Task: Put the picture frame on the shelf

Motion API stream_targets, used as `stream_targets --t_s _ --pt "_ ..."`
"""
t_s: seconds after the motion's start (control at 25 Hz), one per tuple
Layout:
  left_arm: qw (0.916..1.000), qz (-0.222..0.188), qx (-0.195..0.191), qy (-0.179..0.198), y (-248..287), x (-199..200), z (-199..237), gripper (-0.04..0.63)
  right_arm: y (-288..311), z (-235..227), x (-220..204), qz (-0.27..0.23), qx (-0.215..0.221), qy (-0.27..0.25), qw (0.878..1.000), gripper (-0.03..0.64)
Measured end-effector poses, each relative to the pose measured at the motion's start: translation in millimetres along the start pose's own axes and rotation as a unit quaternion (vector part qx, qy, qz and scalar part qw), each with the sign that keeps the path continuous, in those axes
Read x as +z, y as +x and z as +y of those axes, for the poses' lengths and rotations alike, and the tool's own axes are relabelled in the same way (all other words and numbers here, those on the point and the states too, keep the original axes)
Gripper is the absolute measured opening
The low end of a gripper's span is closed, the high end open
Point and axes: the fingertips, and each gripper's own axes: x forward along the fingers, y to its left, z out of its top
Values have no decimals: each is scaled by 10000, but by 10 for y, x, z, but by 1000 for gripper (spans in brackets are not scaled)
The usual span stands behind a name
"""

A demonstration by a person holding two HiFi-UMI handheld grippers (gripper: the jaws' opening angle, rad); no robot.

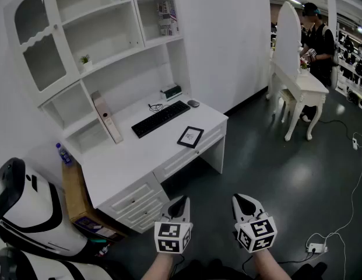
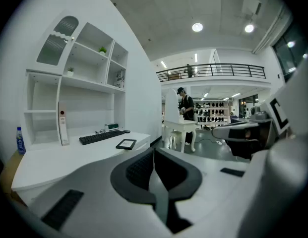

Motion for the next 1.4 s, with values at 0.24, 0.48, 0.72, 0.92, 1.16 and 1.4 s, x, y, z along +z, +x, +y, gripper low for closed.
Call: stream_targets --t_s 0.24,0.48,0.72,0.92,1.16,1.4 --pt "10000 10 59 -41 5 23 -89 18 -74 -55 82 -118 114 -20 9999 0" --pt "9995 -35 95 -290 70 104 -120 20 -124 -143 131 -221 228 77 9995 2" --pt "9948 -152 -27 -1008 167 242 -111 21 -164 -204 223 -330 352 102 9988 2" --pt "9825 -206 -214 -1837 339 278 -90 41 -142 -222 242 -329 456 175 9983 2" --pt "9560 -278 -461 -2883 632 266 -32 84 -48 -346 222 -329 339 270 9985 2" --pt "9291 -296 -500 -3653 953 189 137 109 165 -466 219 -300 271 364 9985 2"
